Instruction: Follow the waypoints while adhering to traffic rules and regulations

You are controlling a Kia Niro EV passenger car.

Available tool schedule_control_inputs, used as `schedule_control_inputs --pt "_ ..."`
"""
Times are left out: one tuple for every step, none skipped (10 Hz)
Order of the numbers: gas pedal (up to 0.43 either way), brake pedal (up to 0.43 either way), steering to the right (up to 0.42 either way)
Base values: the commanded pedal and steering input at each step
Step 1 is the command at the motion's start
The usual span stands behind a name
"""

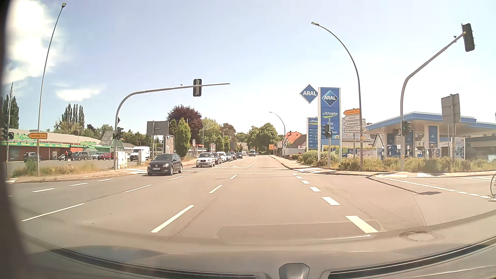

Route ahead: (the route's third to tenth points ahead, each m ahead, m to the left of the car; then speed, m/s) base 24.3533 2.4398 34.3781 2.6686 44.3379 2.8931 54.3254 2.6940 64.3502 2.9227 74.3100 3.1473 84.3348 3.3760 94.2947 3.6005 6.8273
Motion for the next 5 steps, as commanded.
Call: schedule_control_inputs --pt "0.331 0.006 0.003" --pt "0.331 0.006 0.003" --pt "0.331 0.006 0.003" --pt "0.331 0.006 0.003" --pt "0.331 0.006 0.003"
